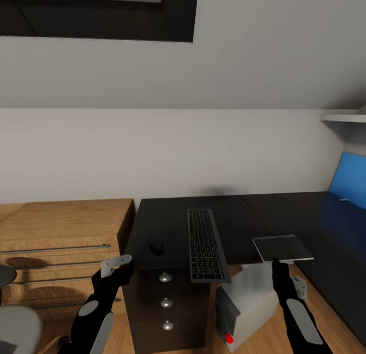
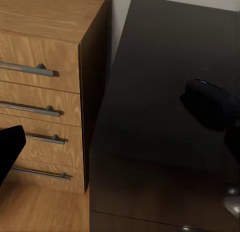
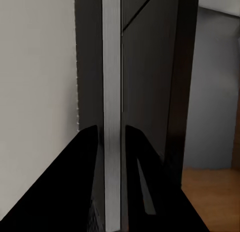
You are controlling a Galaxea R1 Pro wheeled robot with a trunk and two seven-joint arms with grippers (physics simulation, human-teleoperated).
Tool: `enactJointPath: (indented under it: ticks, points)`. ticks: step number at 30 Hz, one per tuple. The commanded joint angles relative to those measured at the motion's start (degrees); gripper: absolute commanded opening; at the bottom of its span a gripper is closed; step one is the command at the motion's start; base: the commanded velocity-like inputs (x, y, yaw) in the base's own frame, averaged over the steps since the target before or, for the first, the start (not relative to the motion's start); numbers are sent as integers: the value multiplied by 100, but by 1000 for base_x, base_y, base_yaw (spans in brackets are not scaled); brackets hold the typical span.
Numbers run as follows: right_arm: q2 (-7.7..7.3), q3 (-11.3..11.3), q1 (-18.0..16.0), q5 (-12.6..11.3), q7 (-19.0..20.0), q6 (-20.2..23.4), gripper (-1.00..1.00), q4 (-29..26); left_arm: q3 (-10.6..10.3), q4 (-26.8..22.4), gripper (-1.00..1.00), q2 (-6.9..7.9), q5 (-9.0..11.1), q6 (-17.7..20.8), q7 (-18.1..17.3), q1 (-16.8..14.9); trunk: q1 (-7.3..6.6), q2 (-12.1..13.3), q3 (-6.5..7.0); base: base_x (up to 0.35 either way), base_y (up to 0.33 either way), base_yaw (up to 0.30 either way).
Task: In the bedroom, organize the workspace by keeping the computer under the desk, ensuring the monitor is on the desk, placing the keyboard on the desk next to the monitor, placing the mouse on the desk next to the keyboard, moving the folder from the swivel chair onto the desk next to the mouse, stacking the notebook on top of the folder with the pen on top of the notebook, and positioning the swivel chair next to the desk.
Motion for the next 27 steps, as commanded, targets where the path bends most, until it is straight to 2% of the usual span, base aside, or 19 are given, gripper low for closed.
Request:
enactJointPath:
  ticks: [1,8,9,10,15,27]
  points:
    - [-1,7,-3,-71,53,-13,-100,6,-9,-7,100,1,61,16,51,-4,-23,38,12,0,0,0]
    - [-1,53,-3,-81,60,21,-100,8,-9,-7,100,1,61,16,51,-4,-45,78,30,0,0,0]
    - [-1,107,-3,-82,57,64,-100,9,-9,-7,100,1,61,16,51,-4,-45,78,30,0,0,0]
    - [-4,261,-3,-86,53,217,-100,15,-9,-7,100,1,61,16,51,-4,-45,78,30,0,0,0]
    - [3,383,-3,-90,43,412,-100,22,-9,-7,100,1,61,16,51,-4,-45,78,30,0,0,0]
    - [36,435,-3,-120,35,545,-100,55,-9,-45,100,-14,61,8,59,-4,-45,78,30,0,0,0]
